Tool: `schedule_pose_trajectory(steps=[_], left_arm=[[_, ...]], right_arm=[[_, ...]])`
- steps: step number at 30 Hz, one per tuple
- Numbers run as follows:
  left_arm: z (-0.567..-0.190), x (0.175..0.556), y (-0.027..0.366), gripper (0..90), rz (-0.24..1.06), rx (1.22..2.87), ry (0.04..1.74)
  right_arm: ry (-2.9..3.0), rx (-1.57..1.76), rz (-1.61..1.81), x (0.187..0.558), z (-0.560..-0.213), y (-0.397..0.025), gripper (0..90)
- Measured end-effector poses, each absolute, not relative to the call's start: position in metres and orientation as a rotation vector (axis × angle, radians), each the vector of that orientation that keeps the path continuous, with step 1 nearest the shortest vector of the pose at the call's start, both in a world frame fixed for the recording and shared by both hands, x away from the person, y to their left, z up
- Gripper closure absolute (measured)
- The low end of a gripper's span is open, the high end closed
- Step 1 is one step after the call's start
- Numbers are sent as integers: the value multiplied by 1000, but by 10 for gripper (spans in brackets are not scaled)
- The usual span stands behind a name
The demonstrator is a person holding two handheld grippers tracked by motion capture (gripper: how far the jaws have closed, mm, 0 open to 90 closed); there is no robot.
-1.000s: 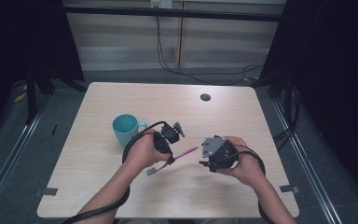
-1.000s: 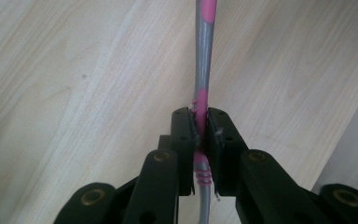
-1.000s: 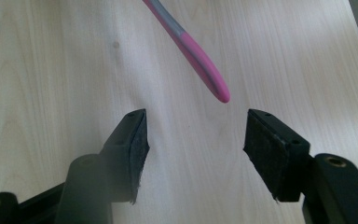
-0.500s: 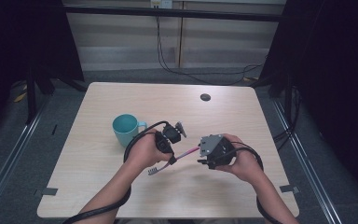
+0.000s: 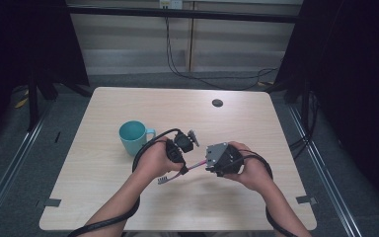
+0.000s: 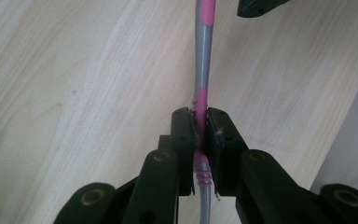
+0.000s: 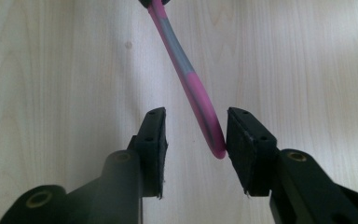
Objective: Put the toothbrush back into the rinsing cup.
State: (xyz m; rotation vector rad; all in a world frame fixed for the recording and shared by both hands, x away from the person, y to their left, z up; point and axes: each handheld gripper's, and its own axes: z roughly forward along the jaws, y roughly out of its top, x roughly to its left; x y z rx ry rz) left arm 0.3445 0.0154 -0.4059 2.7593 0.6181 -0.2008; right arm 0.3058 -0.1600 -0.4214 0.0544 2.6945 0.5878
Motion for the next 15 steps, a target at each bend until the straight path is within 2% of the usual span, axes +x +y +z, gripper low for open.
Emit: schedule_pose_trajectory(steps=[2, 3, 8, 11, 15], left_arm=[[-406, 344, 15, 818, -206, 2759, 610], [-406, 344, 14, 817, -210, 2753, 607], [-406, 344, 13, 818, -219, 2746, 585], [-404, 342, 12, 817, -226, 2743, 567], [-404, 342, 11, 816, -228, 2736, 544]], right_arm=[[2696, 53, 586, 306, -422, -159, 618], [2706, 63, 597, 306, -421, -159, 658], [2717, 65, 588, 308, -422, -158, 667], [2720, 55, 574, 308, -422, -157, 731], [2741, 21, 557, 308, -425, -159, 758]])
